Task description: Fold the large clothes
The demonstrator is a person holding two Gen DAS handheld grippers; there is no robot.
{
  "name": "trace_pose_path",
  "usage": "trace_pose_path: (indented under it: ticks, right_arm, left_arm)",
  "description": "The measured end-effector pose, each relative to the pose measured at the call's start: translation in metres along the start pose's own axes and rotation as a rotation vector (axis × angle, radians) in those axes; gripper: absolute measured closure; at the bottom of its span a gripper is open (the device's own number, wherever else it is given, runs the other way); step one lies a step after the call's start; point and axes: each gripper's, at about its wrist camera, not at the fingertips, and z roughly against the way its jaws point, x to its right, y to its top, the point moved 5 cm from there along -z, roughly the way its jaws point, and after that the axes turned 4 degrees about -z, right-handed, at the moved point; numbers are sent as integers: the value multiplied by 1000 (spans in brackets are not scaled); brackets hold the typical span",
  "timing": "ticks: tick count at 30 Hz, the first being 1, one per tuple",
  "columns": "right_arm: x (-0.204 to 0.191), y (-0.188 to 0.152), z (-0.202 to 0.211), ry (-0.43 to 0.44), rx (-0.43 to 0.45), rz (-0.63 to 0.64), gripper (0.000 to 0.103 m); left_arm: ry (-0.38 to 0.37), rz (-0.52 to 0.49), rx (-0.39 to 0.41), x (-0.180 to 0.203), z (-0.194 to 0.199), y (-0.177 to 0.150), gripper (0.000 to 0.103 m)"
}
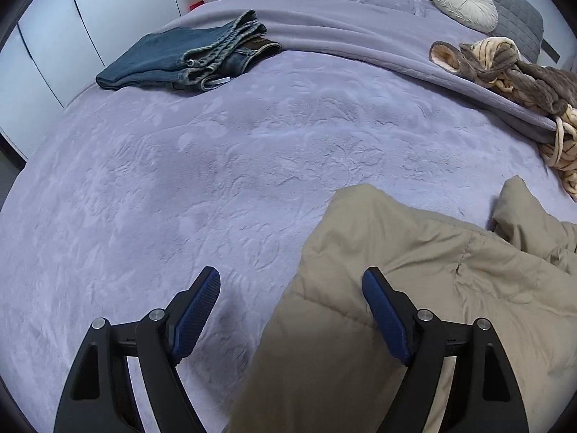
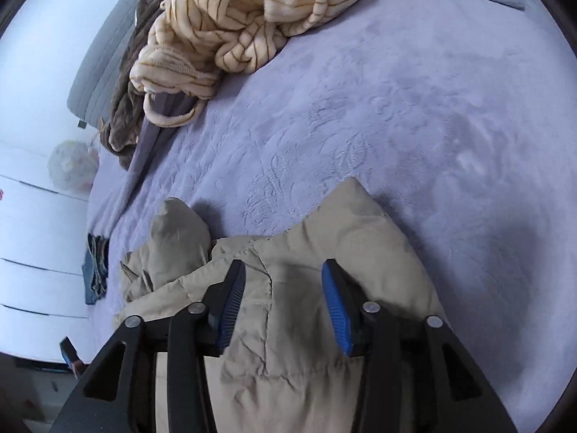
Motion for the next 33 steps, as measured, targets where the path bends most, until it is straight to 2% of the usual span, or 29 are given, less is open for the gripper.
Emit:
trace_pose_path:
  ticks: [2, 6, 10, 12, 13, 16, 22, 27, 28, 29, 33]
  right_arm:
    - [-4, -10, 14, 10, 5, 10, 38]
    - [-11, -44, 43, 38, -6, 40, 32]
    - [-10, -85, 63, 62, -32, 33, 29]
    - [-6, -104, 71, 69, -47, 16, 28]
    - [-3, -113, 74, 76, -59, 0, 28]
    - [7, -137, 83, 85, -82, -46, 23]
    - [26, -175, 91, 69, -98, -113, 16]
    - [41, -195, 81, 62, -129, -175, 15]
    - [44, -198, 77, 64, -137, -187, 12]
    - [46, -200, 75, 65, -140, -196, 0]
    - [53, -203, 64, 90, -136, -243, 0]
  left_arm:
    - [-3, -33, 3, -1, 17, -11, 20]
    - [-14, -113, -9, 0, 46, -40, 20]
    - [-46, -112, -14, -3, 71, -69, 20]
    - [-65, -100, -19, -4, 82, -84, 12]
    - [-76, -93, -23, -5, 86, -91, 0]
    - [-99, -102, -38, -6, 99, -110, 0]
    - [-138, -109, -91, -5, 111, -143, 0]
    - [-170, -84, -158, -4, 103, -163, 0]
    - [-175, -75, -171, -4, 101, -166, 0]
    - [-180, -68, -180, -4, 98, -168, 0]
    - [-205, -41, -204, -4, 91, -172, 0]
